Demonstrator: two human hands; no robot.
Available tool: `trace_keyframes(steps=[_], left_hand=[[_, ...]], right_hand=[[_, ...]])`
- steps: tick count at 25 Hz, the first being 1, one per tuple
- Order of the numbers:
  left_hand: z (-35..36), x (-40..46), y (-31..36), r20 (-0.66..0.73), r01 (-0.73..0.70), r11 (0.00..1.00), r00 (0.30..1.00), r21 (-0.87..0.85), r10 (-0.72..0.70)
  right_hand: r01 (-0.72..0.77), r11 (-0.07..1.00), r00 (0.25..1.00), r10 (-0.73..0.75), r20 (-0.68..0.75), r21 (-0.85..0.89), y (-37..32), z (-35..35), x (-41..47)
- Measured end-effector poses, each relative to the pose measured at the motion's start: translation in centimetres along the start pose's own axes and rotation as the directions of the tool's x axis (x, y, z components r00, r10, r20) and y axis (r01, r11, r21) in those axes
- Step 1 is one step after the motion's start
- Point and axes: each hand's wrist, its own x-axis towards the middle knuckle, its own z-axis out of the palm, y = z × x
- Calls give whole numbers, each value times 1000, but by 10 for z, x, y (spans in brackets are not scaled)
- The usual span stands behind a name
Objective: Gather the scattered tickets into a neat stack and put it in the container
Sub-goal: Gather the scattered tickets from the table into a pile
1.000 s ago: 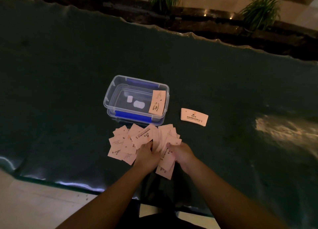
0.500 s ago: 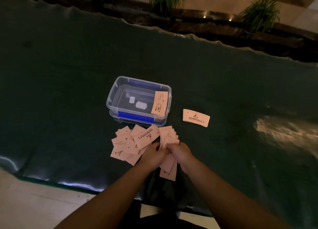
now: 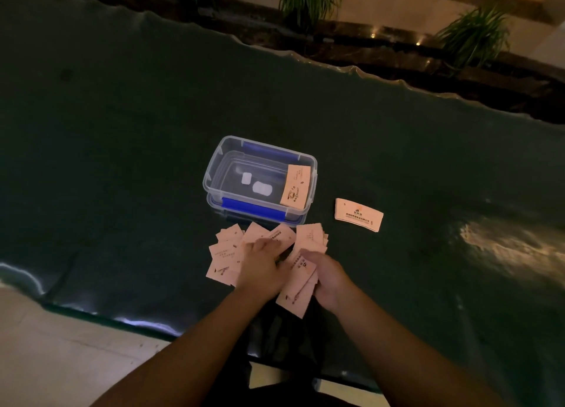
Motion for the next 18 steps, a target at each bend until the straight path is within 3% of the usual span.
trace_keyframes(steps=[2,5,10,18], left_hand=[[-13,7,-7,-20,57,991,998,123,-55],[-20,9,-8,93,132,988,986,75,-139],[-6,-3,-7,145,41,996,988,75,-52],[6,-9,-10,182,62,996,982,-59,-50]], right_hand=[[-22,993,1000,19,20,120,1,2,-1],[-51,983,997,41,59,177,3,9,-2],[-26,995,999,24,25,96,3,19,-1],[-48,999,999,48,-26,-1,3,26,-1]])
